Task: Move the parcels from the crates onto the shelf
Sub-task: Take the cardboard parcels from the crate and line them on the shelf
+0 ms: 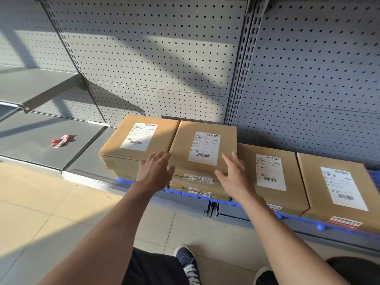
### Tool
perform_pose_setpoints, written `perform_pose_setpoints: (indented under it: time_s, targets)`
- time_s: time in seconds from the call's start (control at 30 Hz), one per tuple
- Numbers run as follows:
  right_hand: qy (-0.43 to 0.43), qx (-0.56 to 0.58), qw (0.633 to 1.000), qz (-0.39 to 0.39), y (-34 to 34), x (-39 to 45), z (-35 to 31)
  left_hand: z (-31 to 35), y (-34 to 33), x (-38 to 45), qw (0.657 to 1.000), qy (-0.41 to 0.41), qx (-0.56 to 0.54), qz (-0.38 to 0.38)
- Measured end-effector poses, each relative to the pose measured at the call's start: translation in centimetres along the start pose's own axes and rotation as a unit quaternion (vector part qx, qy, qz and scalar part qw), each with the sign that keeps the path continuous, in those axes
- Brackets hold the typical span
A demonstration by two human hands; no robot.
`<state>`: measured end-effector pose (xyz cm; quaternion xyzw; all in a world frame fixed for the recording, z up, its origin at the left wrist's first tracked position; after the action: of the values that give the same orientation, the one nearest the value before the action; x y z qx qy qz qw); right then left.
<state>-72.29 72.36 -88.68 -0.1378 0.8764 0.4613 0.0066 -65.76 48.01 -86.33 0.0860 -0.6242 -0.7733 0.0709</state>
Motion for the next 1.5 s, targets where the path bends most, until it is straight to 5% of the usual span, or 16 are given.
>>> perform_pose_setpoints:
  time_s: [0.23,0.4,1.03,1.5]
  targets:
    - [0.065,-0.053,0.995,0.047,6.0,-4.6,-1.6,7.2,3.2,-2.3,0.996,-0.08,-0.004,0.038]
    - [0.067,-0.139,0.988,0.008,8.4,-8.8,0.5,14.0,5.2,-4.6,0.989,-0.139,0.021,0.042]
    - [-0.089,-0.156,0.973,0.144,26.6,-24.5,9.6,36.1,10.8,-14.5,0.944,-0.325,0.007,0.061]
    - [-0.245,-0.109,0.944,0.195,33.6,-39.7,25.6,56.2,5.0,-24.1,0.88,-0.473,0.031,-0.017]
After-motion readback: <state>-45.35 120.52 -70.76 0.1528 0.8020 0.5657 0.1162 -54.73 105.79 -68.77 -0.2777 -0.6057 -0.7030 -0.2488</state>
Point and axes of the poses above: each hand's wrist, its own x-axis towards the middle knuckle, its own y-axis out of the back of the hand, z = x × y, the point moved 9 cm from there along x, towards the middle knuckle, and after that the axes turned 3 degrees about -y, right-handed, at the moved point
